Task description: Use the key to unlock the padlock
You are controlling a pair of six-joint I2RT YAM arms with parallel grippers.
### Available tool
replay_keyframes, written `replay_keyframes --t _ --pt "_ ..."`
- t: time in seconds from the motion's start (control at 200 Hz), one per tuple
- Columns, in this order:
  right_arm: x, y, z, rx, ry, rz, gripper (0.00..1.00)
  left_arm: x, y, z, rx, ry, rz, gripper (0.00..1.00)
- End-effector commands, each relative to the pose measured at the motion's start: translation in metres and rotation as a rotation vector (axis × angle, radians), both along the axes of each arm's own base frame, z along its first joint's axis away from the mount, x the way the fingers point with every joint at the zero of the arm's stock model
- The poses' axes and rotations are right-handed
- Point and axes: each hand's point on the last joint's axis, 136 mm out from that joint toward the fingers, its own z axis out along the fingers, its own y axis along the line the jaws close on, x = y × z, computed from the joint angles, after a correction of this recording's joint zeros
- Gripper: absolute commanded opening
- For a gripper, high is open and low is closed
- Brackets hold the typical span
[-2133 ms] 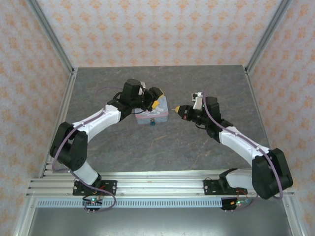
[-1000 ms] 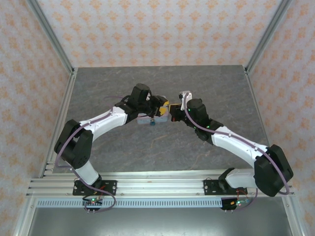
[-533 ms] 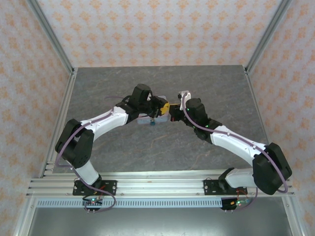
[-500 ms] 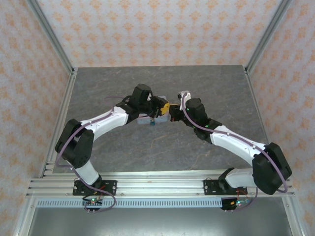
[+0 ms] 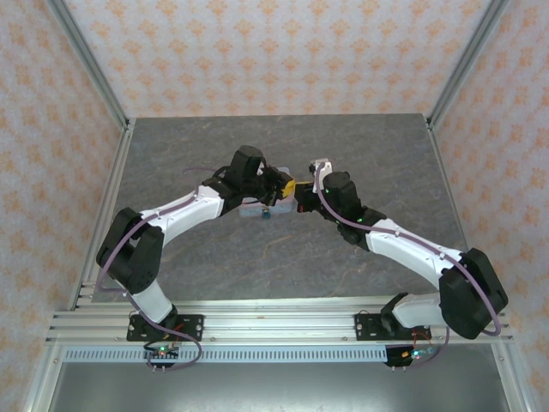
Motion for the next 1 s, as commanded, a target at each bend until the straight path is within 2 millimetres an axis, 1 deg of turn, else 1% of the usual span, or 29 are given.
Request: replay_keyframes --t 0.0,0.075,0.15,0.19,0.22,0.245,0.295,0.345,0.385,0.435,0.44,0.45,0.515,0.555,0.585,0.616,0.636,0.676,0.831,0.931,0.996 --pt "0.006 0.002 0.012 0.003 -0.044 -0.008 0.0 0.001 -0.01 0.007 -0.017 -0.011 -0.017 0.09" --pt "0.005 0.002 0.012 0.001 -0.044 -0.007 0.0 0.001 -0.009 0.006 -0.013 -0.008 -0.014 0.0" --pt "0.005 0.001 0.013 0.005 -0.044 -0.011 0.01 0.001 -0.008 0.004 -0.005 -0.01 -0.012 0.0" --pt "0.005 -0.002 0.016 0.006 -0.045 -0.027 0.14 0.002 -0.007 0.004 0.003 -0.022 -0.013 0.0" --pt "0.004 -0.005 0.017 0.008 -0.045 -0.042 0.27 0.003 -0.005 0.003 0.018 -0.034 -0.017 0.0" --pt "0.004 -0.009 0.021 0.014 -0.048 -0.057 0.34 0.005 -0.003 0.004 0.033 -0.049 -0.019 0.0" --pt "0.003 -0.018 0.027 0.041 -0.04 -0.082 0.43 0.007 0.002 0.004 0.068 -0.083 -0.033 0.0" --pt "0.003 -0.027 0.032 0.084 -0.019 -0.097 0.49 0.011 0.008 0.008 0.106 -0.137 -0.047 0.0" --pt "0.004 -0.033 0.034 0.125 0.005 -0.108 0.5 0.014 0.012 0.011 0.137 -0.179 -0.057 0.0" --pt "0.006 -0.038 0.032 0.174 0.052 -0.119 0.52 0.018 0.017 0.019 0.16 -0.243 -0.071 0.0" --pt "0.005 -0.04 0.037 0.187 0.045 -0.119 0.53 0.019 0.017 0.02 0.163 -0.252 -0.072 0.0" --pt "0.004 -0.042 0.041 0.201 0.045 -0.12 0.53 0.019 0.017 0.022 0.168 -0.265 -0.077 0.0" --pt "0.006 -0.047 0.047 0.286 0.093 -0.13 0.57 0.022 0.023 0.033 0.221 -0.352 -0.107 0.0" --pt "0.007 -0.046 0.05 0.341 0.131 -0.123 0.6 0.024 0.025 0.042 0.253 -0.42 -0.132 0.0" --pt "0.009 -0.045 0.051 0.384 0.165 -0.113 0.62 0.025 0.027 0.047 0.288 -0.46 -0.15 0.0" --pt "0.009 -0.043 0.057 0.432 0.184 -0.097 0.64 0.026 0.03 0.051 0.329 -0.5 -0.167 0.0" --pt "0.012 -0.04 0.052 0.455 0.218 -0.093 0.64 0.026 0.031 0.054 0.35 -0.529 -0.177 0.0" --pt "0.015 -0.036 0.054 0.515 0.25 -0.079 0.65 0.026 0.033 0.061 0.382 -0.582 -0.195 0.0" --pt "0.025 -0.017 0.067 0.727 0.34 -0.023 0.65 0.026 0.037 0.087 0.434 -0.775 -0.215 0.0" --pt "0.032 -0.011 0.077 0.861 0.37 -0.001 0.63 0.026 0.039 0.094 0.44 -0.806 -0.203 0.0" --pt "0.033 -0.007 0.082 0.894 0.375 0.021 0.61 0.026 0.038 0.096 0.429 -0.794 -0.193 0.0"
